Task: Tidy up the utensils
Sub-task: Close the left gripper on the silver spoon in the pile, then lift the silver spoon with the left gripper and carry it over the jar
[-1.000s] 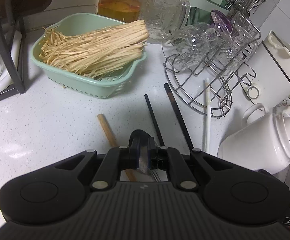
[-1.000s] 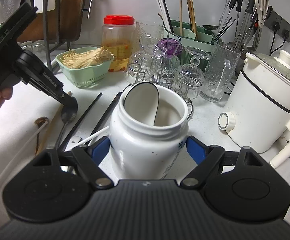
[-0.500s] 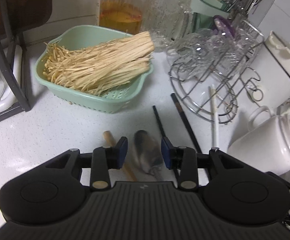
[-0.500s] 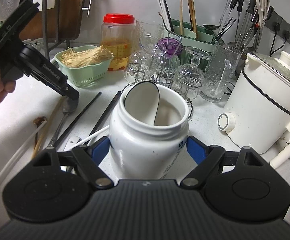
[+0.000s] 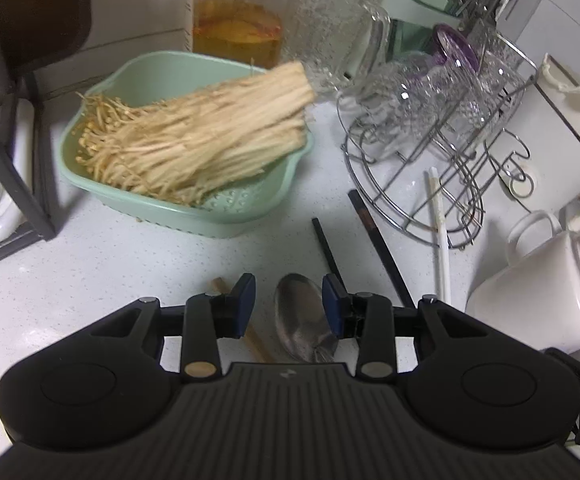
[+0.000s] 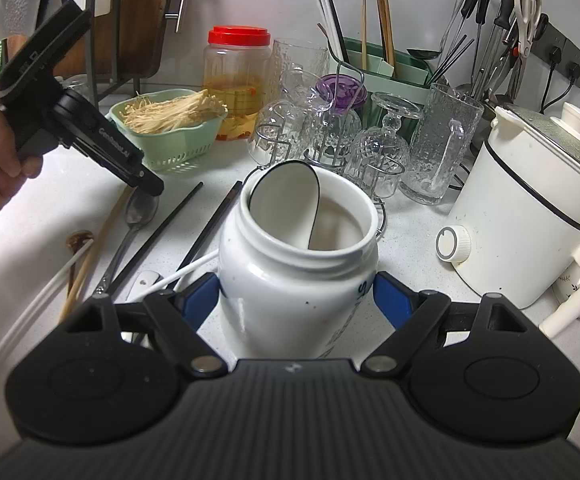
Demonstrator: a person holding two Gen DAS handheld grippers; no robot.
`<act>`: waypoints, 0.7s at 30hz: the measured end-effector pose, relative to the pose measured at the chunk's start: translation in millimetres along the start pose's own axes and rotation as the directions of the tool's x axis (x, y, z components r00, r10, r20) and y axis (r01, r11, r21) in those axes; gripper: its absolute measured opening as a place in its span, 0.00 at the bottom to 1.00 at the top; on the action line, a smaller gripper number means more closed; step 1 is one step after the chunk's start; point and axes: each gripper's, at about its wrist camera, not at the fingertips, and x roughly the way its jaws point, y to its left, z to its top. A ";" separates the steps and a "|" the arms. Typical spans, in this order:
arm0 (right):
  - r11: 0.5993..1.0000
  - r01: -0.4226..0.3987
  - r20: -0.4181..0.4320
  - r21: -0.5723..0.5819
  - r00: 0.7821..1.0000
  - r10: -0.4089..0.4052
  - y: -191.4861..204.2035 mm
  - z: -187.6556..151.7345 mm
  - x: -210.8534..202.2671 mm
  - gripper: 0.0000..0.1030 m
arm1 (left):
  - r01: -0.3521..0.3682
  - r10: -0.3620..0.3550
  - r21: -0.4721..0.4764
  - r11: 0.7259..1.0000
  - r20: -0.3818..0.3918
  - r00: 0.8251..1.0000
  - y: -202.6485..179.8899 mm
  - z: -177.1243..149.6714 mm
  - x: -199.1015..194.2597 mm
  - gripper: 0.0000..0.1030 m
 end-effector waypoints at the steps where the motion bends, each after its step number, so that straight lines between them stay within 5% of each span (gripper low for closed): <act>1: 1.000 0.000 0.000 0.000 1.000 0.000 0.0 -0.1 0.0 0.84 | 0.001 -0.001 0.008 1.000 -0.005 1.000 -1.4 -0.1 0.8 0.41; 15: 1.000 -0.001 0.000 0.000 1.000 0.001 -0.2 0.0 0.3 0.84 | -0.026 0.028 0.052 0.998 -0.046 0.999 -10.6 -1.2 6.8 0.38; 21: 1.000 -0.001 0.000 0.000 1.000 0.001 -0.3 0.4 0.4 0.84 | -0.065 0.069 0.056 0.996 -0.066 0.995 -11.6 2.6 8.8 0.17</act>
